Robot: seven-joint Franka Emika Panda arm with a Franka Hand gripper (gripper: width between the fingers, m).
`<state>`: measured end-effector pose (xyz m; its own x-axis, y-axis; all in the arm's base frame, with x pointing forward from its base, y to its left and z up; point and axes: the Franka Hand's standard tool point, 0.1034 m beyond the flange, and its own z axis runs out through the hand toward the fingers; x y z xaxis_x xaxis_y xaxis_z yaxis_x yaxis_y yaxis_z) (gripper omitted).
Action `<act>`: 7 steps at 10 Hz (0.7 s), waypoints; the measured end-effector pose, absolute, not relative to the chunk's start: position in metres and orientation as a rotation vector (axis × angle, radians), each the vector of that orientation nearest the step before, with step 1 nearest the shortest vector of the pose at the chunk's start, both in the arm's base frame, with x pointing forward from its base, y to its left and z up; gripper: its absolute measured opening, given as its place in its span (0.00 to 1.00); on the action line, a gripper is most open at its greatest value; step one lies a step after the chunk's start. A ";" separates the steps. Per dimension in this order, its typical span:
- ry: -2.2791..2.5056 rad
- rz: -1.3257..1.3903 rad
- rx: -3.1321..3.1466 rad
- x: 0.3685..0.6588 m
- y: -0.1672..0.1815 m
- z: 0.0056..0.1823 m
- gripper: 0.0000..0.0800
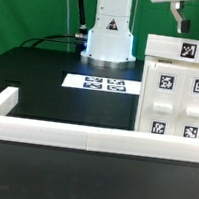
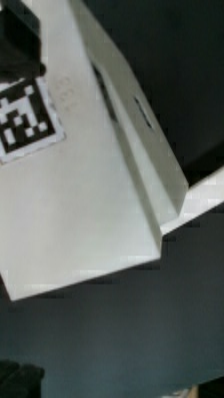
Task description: Assemble cabinet
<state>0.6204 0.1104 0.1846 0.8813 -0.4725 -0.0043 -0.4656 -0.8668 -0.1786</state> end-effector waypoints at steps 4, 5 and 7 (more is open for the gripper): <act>-0.172 -0.164 -3.004 0.624 0.099 0.184 1.00; -0.388 -0.177 -3.001 0.624 0.098 0.184 1.00; -0.718 -0.182 -2.983 0.624 0.098 0.183 1.00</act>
Offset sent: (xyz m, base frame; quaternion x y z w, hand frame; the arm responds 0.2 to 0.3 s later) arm 0.0035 -0.0042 0.0005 0.0095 0.0070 -0.3757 0.9267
